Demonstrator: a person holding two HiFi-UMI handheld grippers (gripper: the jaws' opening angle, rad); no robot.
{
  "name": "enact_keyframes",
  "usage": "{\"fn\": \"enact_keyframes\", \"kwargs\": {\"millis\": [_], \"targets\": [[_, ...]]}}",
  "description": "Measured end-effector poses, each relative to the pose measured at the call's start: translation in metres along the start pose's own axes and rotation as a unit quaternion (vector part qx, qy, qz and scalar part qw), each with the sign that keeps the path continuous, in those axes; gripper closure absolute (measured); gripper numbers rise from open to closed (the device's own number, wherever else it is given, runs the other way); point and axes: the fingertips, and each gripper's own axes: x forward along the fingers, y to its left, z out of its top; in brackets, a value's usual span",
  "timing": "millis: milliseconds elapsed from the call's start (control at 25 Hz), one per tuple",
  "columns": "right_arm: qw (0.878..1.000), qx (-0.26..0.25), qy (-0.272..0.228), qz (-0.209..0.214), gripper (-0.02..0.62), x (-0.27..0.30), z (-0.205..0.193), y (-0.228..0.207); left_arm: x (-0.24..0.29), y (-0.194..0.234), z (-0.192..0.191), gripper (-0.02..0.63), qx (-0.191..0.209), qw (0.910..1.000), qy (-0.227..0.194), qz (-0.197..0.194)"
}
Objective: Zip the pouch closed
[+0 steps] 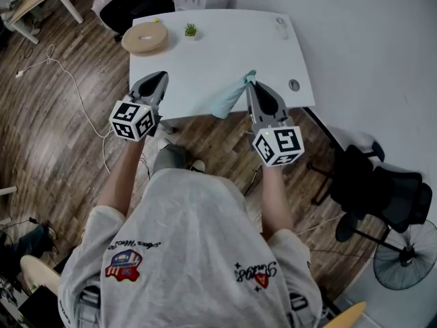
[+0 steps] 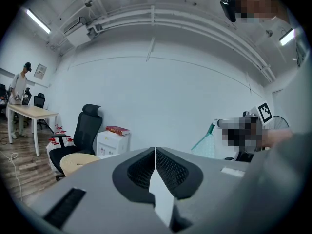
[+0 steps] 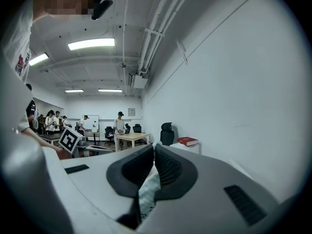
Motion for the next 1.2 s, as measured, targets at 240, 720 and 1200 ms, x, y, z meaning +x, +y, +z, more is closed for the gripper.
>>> {"fn": "enact_keyframes", "kwargs": {"millis": [240,720,1200], "targets": [[1.0,0.003,0.006,0.004,0.58,0.0,-0.007,0.004,-0.002,-0.001,-0.002,0.597,-0.003,1.0,0.003,-0.001],[1.0,0.014,0.012,0.002,0.58,0.003,-0.013,0.008,-0.002,-0.004,-0.01,0.598,-0.008,0.9998,0.013,-0.014],[1.0,0.014,0.015,0.006,0.581,0.005,-0.011,0.02,-0.013,-0.002,-0.013,0.597,-0.014,0.9996,0.017,-0.018]]}}
